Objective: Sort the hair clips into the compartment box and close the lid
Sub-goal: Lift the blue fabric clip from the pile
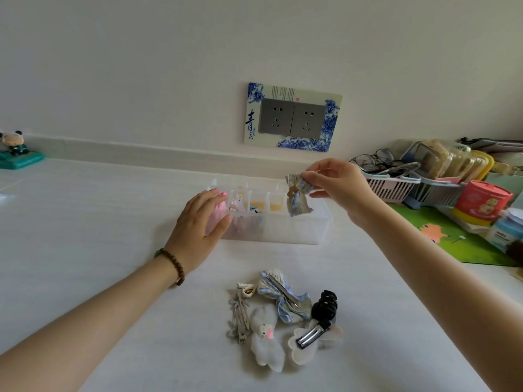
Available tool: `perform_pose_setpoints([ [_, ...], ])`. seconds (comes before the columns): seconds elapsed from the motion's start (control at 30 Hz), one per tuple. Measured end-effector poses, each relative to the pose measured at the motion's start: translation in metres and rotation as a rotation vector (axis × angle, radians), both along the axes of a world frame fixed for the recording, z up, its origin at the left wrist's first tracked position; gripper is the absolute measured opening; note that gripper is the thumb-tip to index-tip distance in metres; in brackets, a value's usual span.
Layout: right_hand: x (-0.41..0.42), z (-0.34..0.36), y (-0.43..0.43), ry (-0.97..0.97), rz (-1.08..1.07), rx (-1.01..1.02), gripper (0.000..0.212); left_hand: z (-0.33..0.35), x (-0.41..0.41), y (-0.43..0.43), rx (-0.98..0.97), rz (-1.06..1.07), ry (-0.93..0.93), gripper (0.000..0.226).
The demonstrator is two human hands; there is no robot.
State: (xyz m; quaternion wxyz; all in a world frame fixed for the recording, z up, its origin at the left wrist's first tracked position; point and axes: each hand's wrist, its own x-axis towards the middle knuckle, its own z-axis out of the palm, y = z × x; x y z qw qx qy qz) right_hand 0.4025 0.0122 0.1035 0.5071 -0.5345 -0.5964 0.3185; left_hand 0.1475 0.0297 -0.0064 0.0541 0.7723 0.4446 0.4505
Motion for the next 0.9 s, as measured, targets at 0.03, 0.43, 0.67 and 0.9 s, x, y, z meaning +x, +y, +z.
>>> perform_pose_setpoints([
  [0.03, -0.002, 0.000, 0.010, -0.012, -0.023, -0.012, 0.007, 0.000, 0.000, 0.000, -0.010, -0.003, -0.007, 0.049],
  [0.43, -0.018, -0.029, 0.049, -0.561, -0.027, 0.026, 0.019, 0.001, 0.000, 0.000, -0.010, -0.019, -0.010, 0.062],
  [0.67, -0.012, -0.032, 0.023, -0.807, 0.175, 0.144, 0.066, 0.000, 0.001, 0.000, 0.001, -0.008, -0.007, 0.062],
  [0.9, -0.015, -0.042, 0.008, -1.017, 0.235, 0.157, 0.077, -0.001, 0.000, 0.000, 0.008, 0.000, 0.007, 0.051],
])
